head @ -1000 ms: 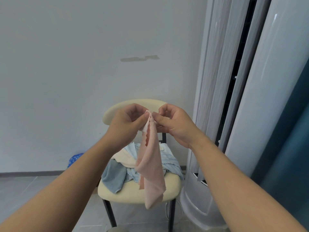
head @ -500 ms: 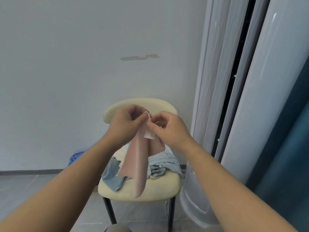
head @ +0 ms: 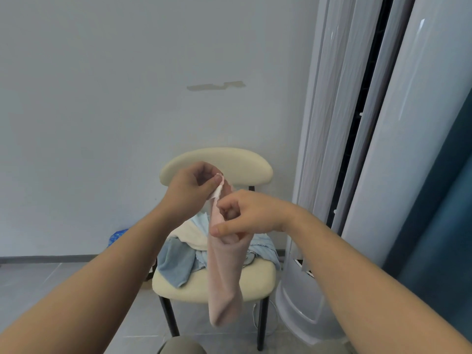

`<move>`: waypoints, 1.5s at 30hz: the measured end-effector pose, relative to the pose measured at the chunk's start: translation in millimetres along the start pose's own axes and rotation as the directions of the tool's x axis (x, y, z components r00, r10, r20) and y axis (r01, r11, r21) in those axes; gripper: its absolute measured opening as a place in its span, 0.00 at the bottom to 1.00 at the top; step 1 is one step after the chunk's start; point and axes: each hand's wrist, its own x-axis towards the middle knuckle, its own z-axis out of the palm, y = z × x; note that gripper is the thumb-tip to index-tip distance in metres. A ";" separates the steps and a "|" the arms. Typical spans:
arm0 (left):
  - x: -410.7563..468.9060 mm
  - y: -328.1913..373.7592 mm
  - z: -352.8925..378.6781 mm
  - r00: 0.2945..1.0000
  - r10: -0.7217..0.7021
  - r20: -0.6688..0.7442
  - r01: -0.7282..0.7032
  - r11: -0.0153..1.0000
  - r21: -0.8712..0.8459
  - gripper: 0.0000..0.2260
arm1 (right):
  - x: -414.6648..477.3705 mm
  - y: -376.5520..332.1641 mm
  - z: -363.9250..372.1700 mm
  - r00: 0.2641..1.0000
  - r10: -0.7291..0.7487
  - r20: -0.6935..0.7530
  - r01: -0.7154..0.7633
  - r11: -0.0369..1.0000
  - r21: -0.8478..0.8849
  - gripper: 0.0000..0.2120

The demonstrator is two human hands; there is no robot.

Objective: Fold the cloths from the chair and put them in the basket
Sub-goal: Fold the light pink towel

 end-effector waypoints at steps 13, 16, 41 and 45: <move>6.4 -35.4 -6.5 0.989 -0.128 -0.076 0.123 0.991 -0.057 0.03 | -8.8 -29.1 -12.5 0.989 0.021 0.148 0.022 0.959 -0.283 0.06; 8.6 -42.8 -11.5 0.982 -0.161 -0.102 0.155 0.986 -0.062 0.03 | -8.7 -26.2 -15.7 0.996 0.029 0.084 0.006 0.924 -0.382 0.04; 13.1 -52.1 -29.0 0.931 -0.355 -0.081 0.323 0.908 -0.266 0.07 | -8.9 22.9 -38.1 0.778 -0.055 -0.626 -0.085 0.978 -0.191 0.14; 10.3 -41.6 -26.6 0.945 -0.322 -0.053 0.302 0.925 -0.232 0.08 | -10.5 30.6 -39.8 0.789 -0.071 -0.611 -0.115 0.958 -0.261 0.11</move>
